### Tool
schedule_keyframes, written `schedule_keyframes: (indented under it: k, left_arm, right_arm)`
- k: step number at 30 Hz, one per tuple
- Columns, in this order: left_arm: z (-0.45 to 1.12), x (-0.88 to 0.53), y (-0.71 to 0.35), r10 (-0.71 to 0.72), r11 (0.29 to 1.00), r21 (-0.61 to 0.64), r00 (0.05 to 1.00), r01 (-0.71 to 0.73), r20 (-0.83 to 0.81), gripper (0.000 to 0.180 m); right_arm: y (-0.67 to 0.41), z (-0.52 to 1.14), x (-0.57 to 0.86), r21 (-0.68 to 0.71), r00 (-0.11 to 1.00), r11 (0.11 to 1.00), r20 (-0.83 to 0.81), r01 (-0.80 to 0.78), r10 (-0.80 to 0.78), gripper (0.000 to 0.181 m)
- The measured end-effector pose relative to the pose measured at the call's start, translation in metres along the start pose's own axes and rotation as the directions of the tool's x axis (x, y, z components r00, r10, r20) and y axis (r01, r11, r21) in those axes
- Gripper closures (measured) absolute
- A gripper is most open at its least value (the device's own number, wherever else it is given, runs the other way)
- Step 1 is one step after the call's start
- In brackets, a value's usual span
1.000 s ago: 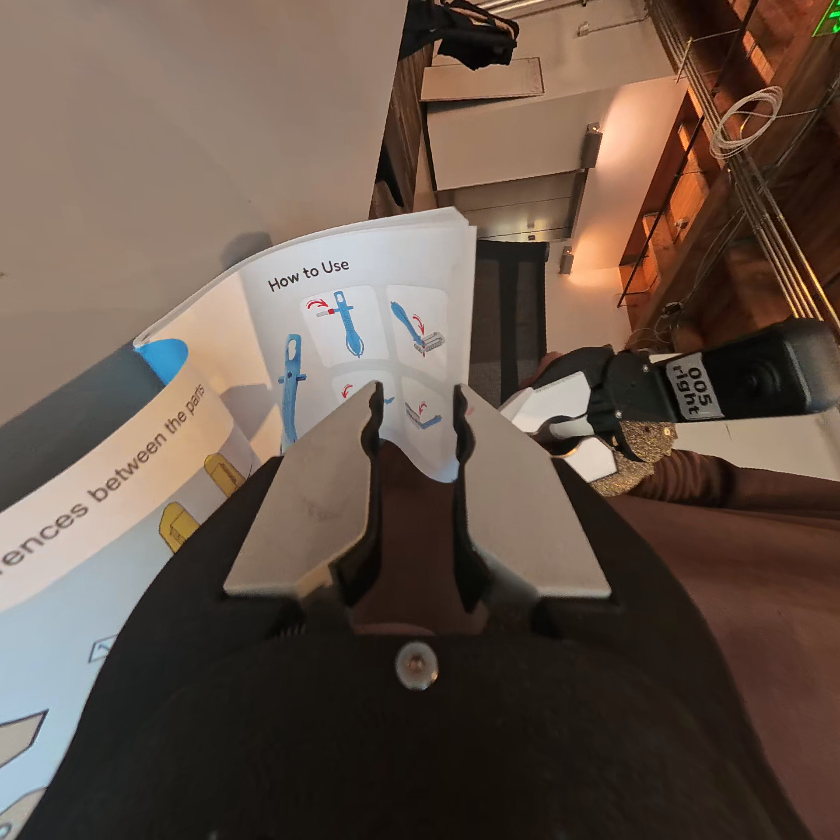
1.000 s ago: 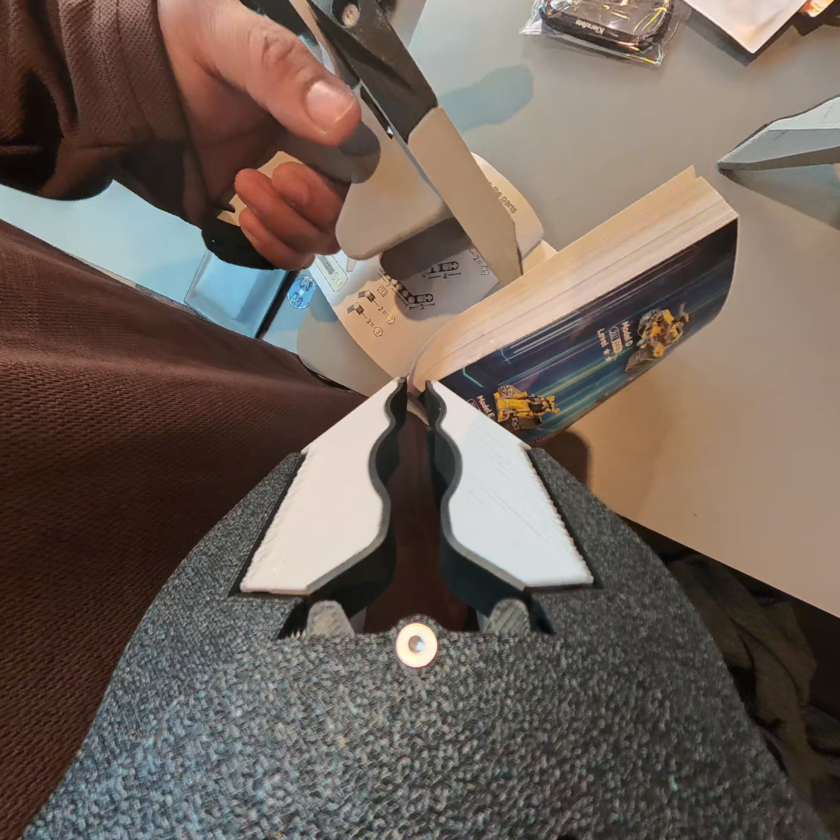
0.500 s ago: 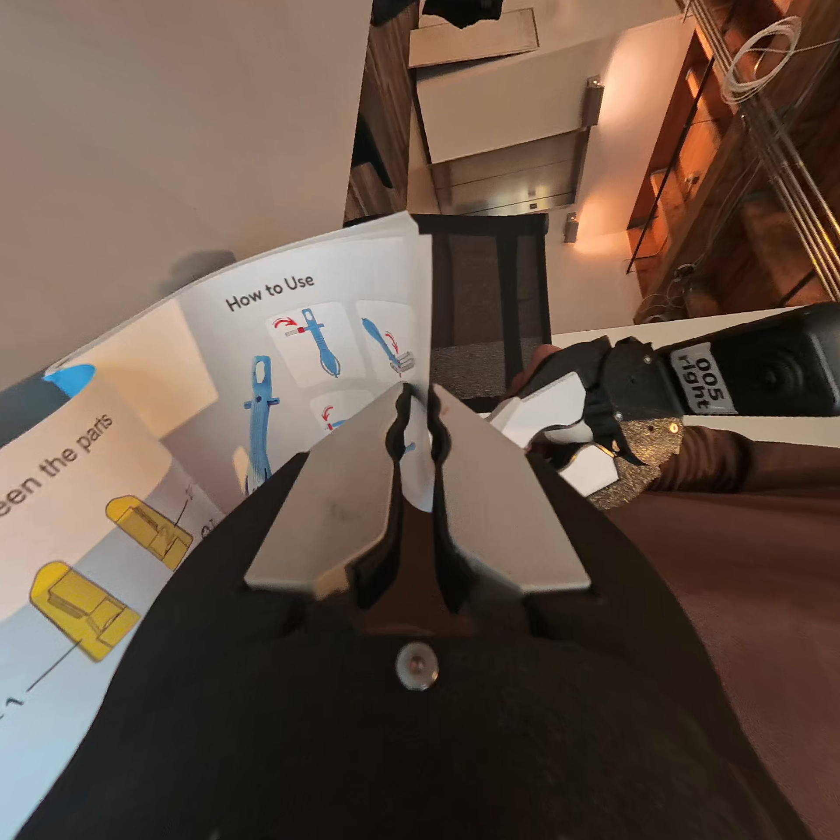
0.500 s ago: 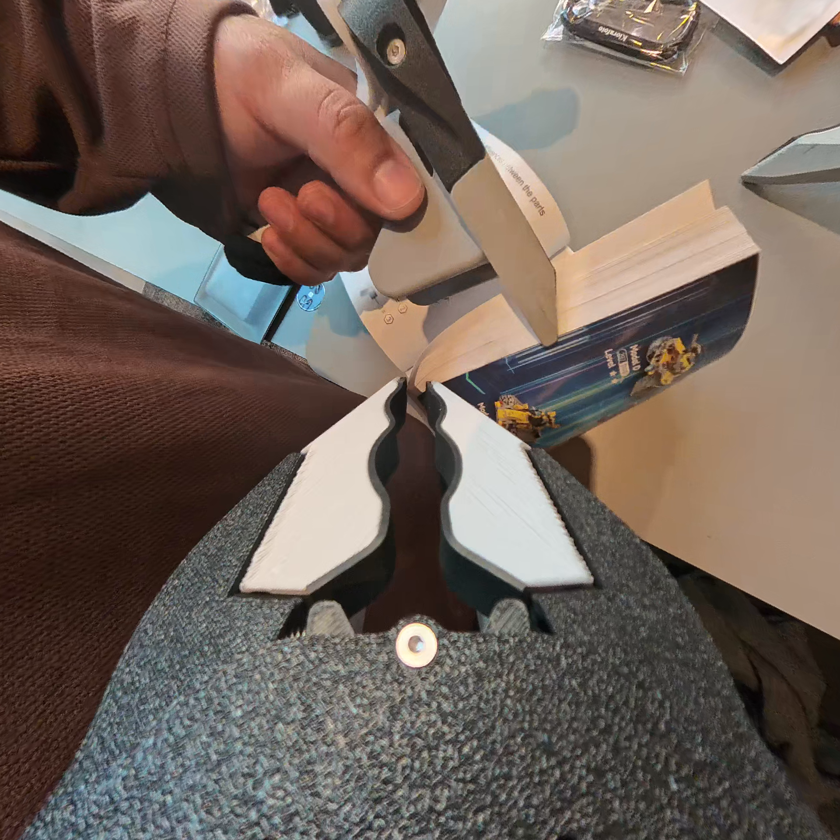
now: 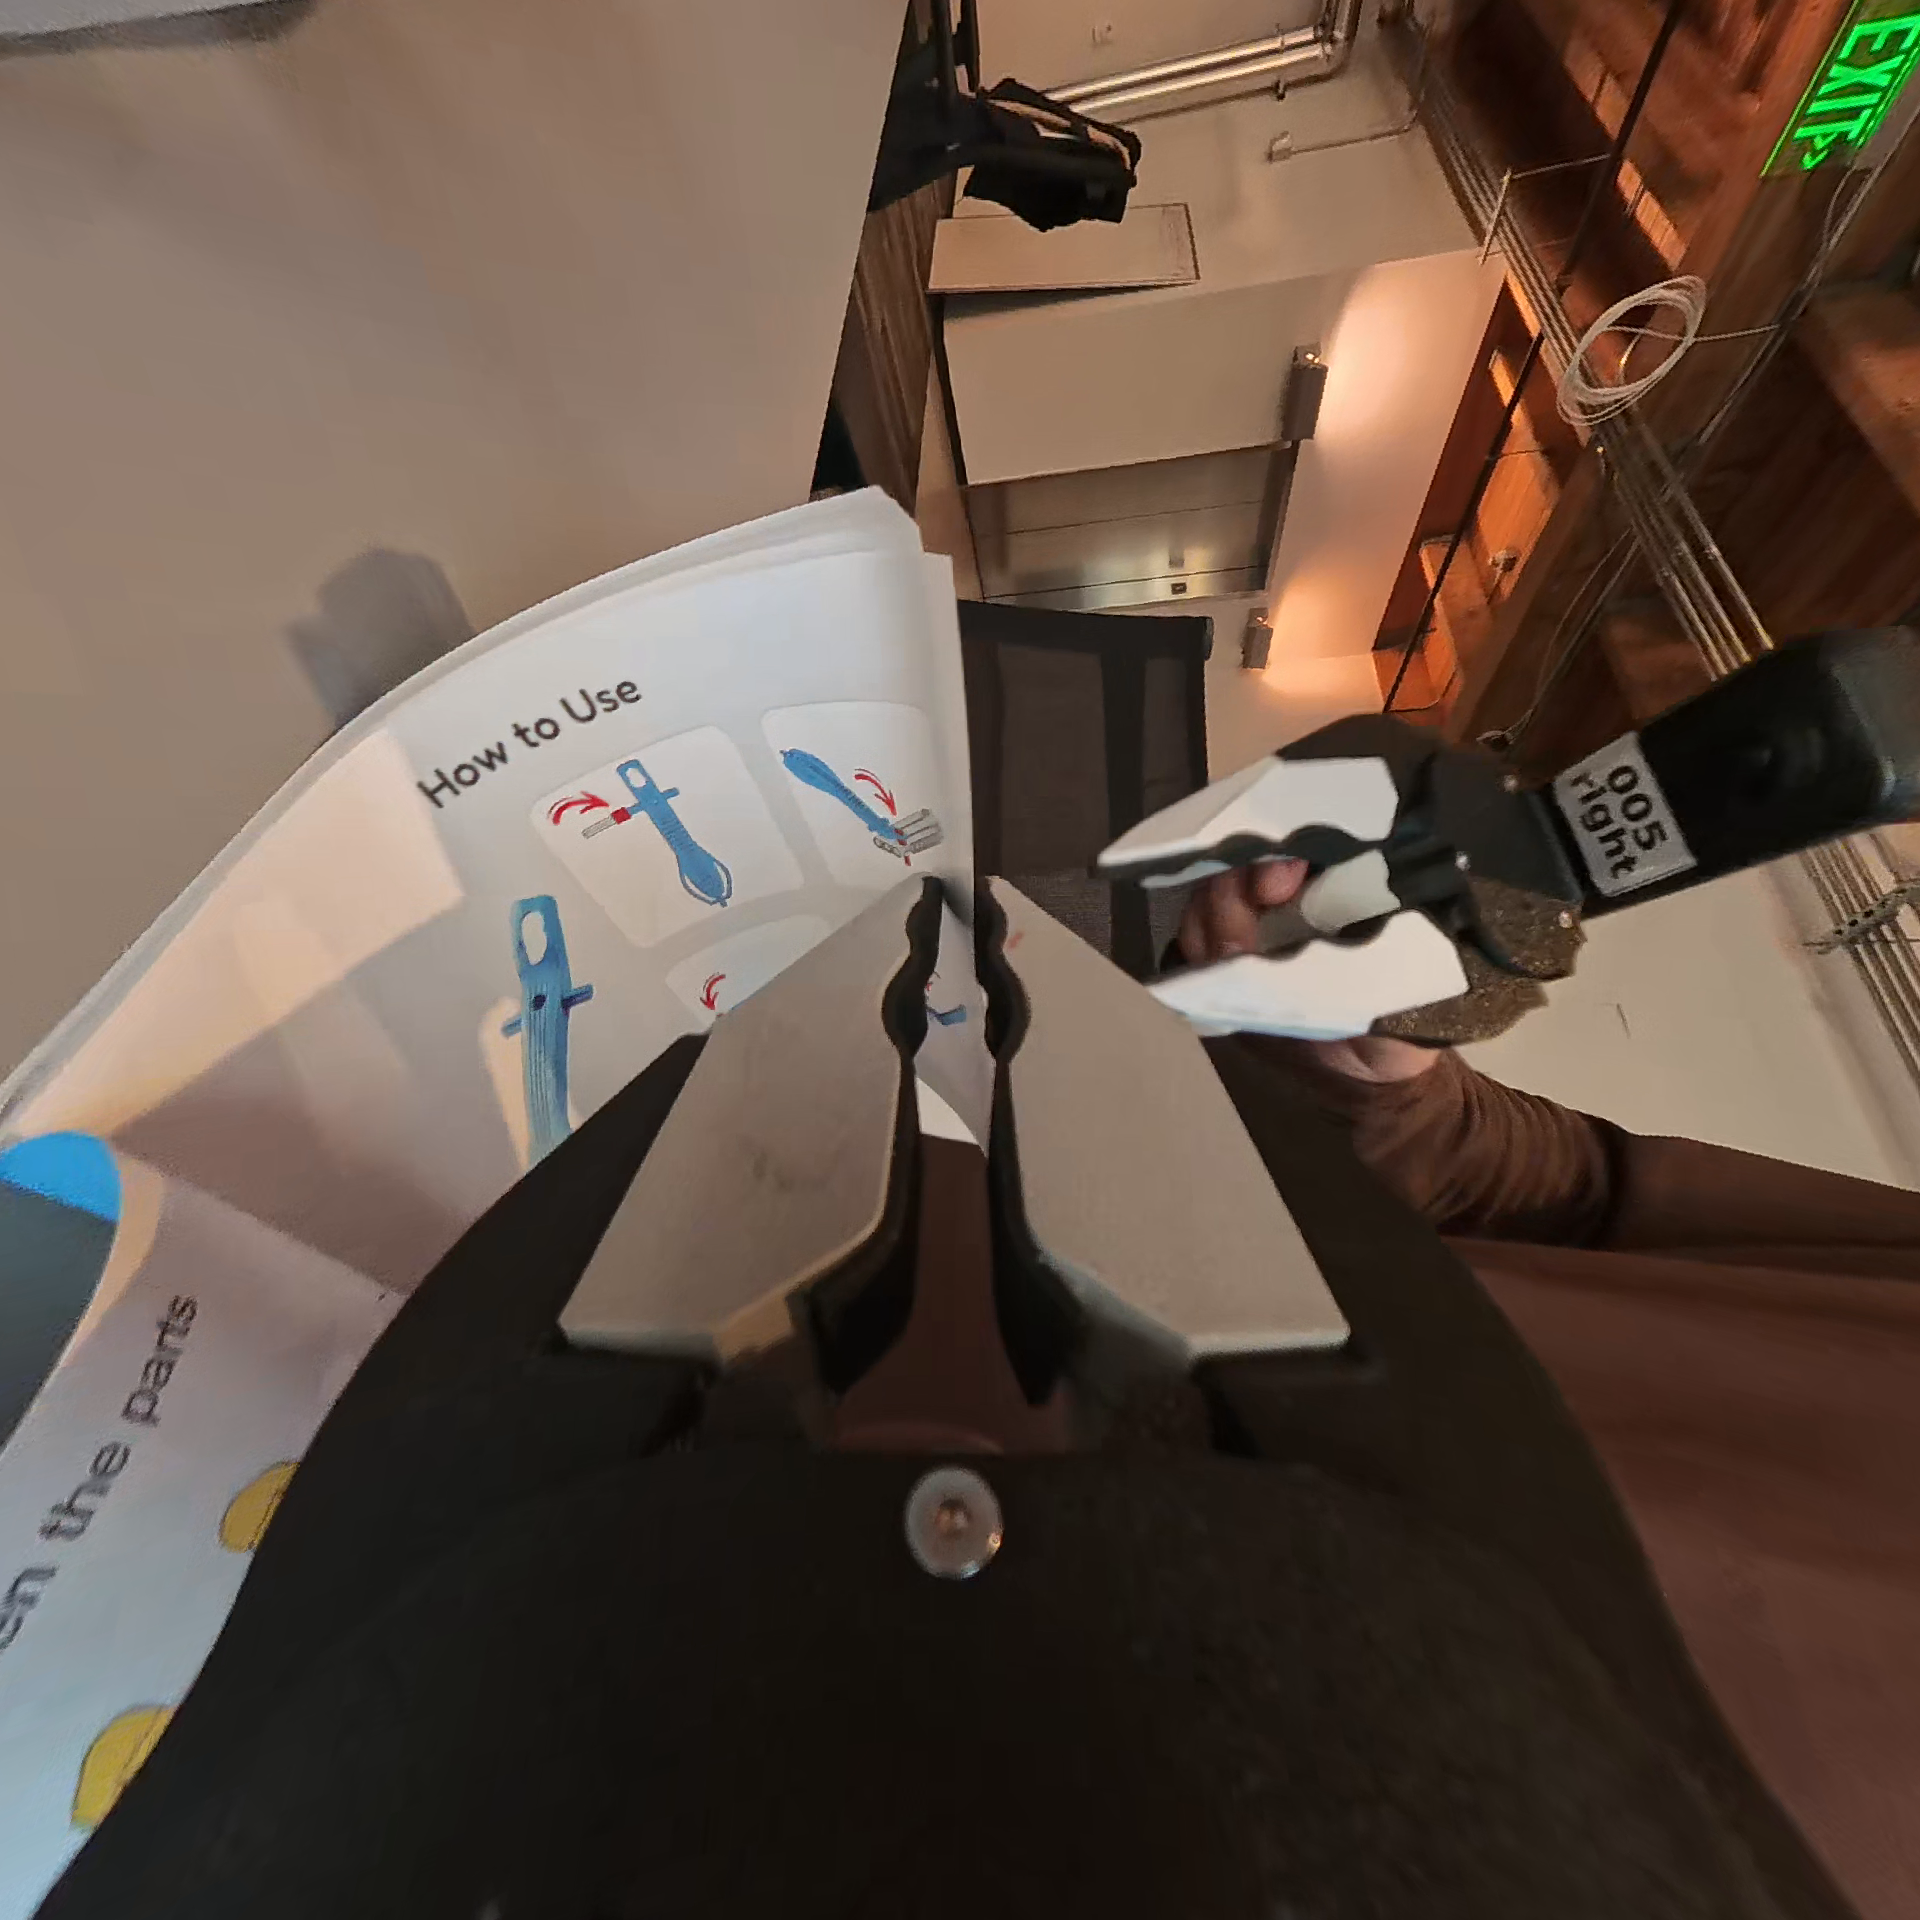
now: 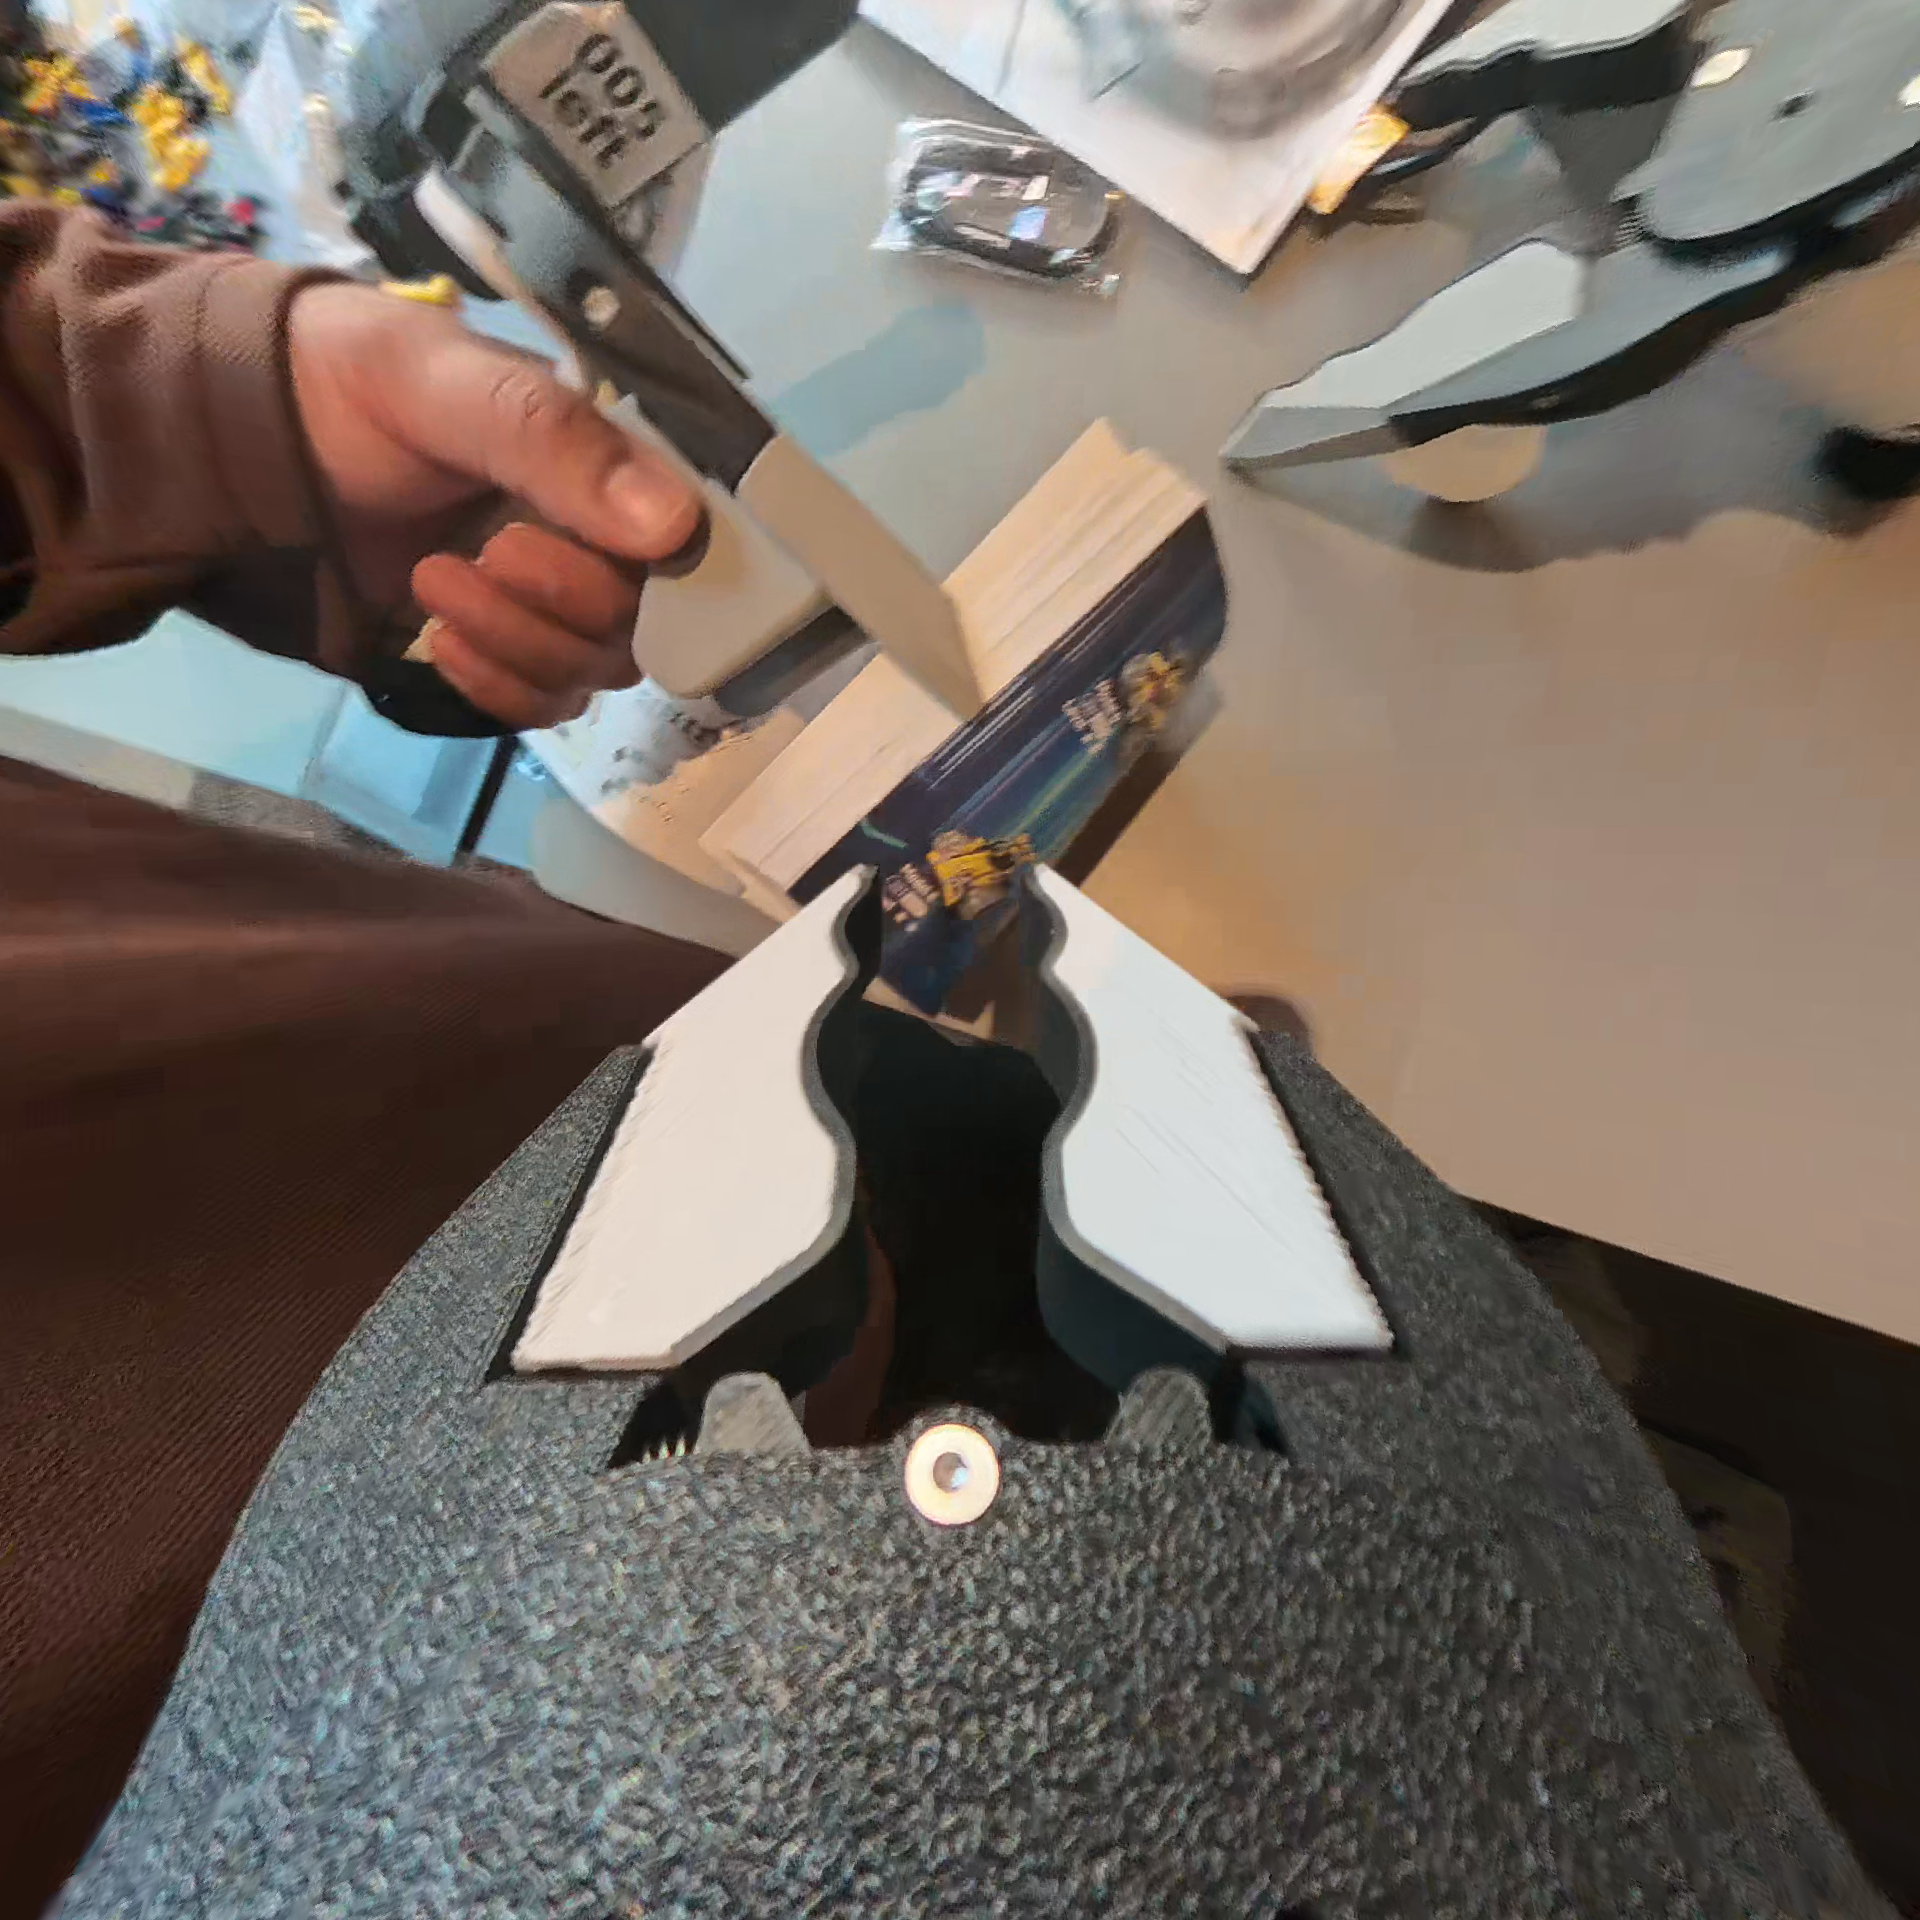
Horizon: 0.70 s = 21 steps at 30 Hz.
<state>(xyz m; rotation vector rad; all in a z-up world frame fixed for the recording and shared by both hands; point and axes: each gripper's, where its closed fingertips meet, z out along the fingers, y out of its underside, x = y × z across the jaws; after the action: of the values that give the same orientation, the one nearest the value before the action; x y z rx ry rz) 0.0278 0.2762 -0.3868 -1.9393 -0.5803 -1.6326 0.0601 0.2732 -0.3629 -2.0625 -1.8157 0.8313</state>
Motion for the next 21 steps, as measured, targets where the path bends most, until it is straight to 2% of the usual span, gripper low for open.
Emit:
schedule_keyframes:
  k: [3,21]
  left_arm:
    - [0.006,0.003,-0.003,-0.033,0.999,0.007,0.999,0.033,-0.036,0.174]
    - [0.008,0.005,-0.009,-0.061,0.996,0.056,0.994,0.066,-0.087,0.172]
  right_arm:
    - [-0.007,0.002,0.002,-0.023,1.000,1.000,0.002,-0.006,0.006,0.148]
    - [0.021,0.004,0.020,-0.061,0.995,0.993,-0.009,-0.102,0.102,0.150]
